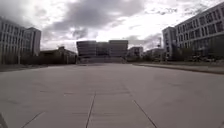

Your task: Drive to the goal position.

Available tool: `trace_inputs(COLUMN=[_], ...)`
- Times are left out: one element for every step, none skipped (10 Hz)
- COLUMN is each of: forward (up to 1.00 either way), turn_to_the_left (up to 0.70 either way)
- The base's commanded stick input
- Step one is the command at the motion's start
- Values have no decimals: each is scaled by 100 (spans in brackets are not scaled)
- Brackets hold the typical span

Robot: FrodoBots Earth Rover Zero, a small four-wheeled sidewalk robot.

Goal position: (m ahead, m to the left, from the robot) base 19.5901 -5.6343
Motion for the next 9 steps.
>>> trace_inputs(forward=[50,50,50,50,50,50,50,50,50], turn_to_the_left=[1,1,1,1,1,1,1,1,1])
